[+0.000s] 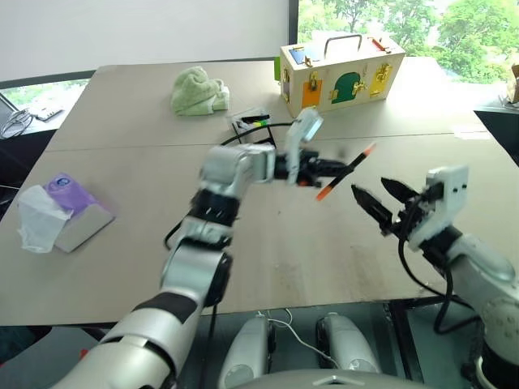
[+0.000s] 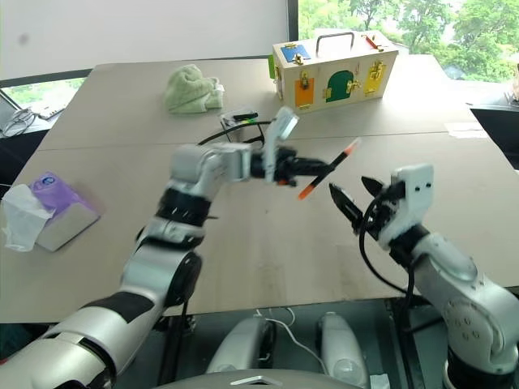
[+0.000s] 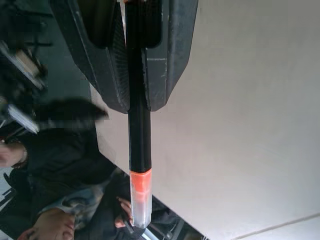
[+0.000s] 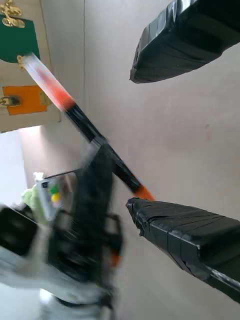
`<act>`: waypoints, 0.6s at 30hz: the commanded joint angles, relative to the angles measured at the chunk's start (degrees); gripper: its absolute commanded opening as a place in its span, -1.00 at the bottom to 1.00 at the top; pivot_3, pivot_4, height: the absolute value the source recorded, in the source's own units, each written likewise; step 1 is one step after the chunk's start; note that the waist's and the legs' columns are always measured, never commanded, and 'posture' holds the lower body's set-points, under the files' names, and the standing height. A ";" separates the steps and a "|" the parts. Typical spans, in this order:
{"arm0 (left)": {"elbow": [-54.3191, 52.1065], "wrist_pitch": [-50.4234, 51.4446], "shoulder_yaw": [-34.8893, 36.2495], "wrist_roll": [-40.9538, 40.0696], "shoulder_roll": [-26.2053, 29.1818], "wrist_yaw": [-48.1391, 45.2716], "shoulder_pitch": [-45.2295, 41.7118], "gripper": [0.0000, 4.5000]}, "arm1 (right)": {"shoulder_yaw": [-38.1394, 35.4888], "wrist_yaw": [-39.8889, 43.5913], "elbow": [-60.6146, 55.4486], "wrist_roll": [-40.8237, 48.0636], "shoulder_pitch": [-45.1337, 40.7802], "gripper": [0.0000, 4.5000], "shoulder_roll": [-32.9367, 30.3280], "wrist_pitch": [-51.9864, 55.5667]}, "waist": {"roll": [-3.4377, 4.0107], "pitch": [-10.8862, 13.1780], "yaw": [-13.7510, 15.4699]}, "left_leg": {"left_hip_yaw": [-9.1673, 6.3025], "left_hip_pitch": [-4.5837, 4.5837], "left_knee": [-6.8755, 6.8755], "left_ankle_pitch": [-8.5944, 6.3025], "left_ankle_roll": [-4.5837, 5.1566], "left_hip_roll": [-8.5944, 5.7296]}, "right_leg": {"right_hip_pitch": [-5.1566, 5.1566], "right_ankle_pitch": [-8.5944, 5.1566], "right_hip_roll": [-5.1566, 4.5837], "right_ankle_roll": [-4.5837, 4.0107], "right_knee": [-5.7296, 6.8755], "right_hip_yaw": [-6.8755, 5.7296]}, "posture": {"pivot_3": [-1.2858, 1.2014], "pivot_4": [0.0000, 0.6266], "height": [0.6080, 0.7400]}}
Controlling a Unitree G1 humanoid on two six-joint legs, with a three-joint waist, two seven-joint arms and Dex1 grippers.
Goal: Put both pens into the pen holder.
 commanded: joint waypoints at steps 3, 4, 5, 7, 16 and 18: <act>-8.39 8.75 13.07 -9.04 -3.97 10.75 -0.32 -0.99 | 0.22 -0.02 1.56 11.71 -4.92 0.74 -4.51 2.83 | -0.02 0.00 2.03 | -0.11 -0.07 0.11 -0.11 0.23 -0.18 | 0.07 0.01 -0.02 0.04 -0.06 -0.16 | 0.03 -0.52 1.00; -8.90 10.20 14.70 -10.31 -4.82 12.27 -0.33 -0.99 | 0.96 0.04 1.84 12.72 -5.30 0.74 -5.21 2.91 | -0.03 0.00 2.15 | -0.10 -0.05 0.14 -0.13 0.27 -0.20 | 0.09 0.01 -0.01 0.06 -0.06 -0.18 | 0.03 -0.52 1.00; -9.96 11.63 16.20 -11.81 -5.67 13.52 -0.04 -0.99 | 1.58 -0.54 2.43 13.69 -5.99 0.74 -5.27 2.72 | -0.03 0.00 2.21 | -0.11 -0.05 0.15 -0.14 0.28 -0.21 | 0.12 0.01 -0.01 0.06 -0.06 -0.20 | 0.03 -0.52 1.00; -13.46 14.65 16.68 -14.23 -5.96 14.67 1.88 -0.99 | 2.10 -2.43 4.95 15.96 -8.59 0.74 -4.07 1.50 | -0.02 0.00 2.00 | -0.11 -0.03 0.14 -0.14 0.28 -0.19 | 0.13 0.01 0.07 0.06 -0.04 -0.23 | 0.03 -0.52 1.00; -23.89 16.63 13.88 -19.70 -1.69 16.44 8.21 -0.99 | 1.07 -7.59 12.96 27.34 -15.21 0.74 -4.46 -1.95 | 0.00 -0.01 0.63 | 0.04 0.07 0.07 -0.13 0.26 -0.11 | 0.08 0.01 0.15 0.03 0.04 -0.15 | 0.03 -0.52 1.00; -24.96 16.22 13.21 -20.41 -0.90 16.56 8.81 -1.00 | 1.43 -7.92 13.90 28.63 -15.86 0.62 -5.19 -2.38 | 0.00 -0.01 0.67 | 0.05 0.05 0.07 -0.13 0.27 -0.12 | 0.09 0.01 0.14 0.04 0.02 -0.15 | 0.03 -0.52 1.00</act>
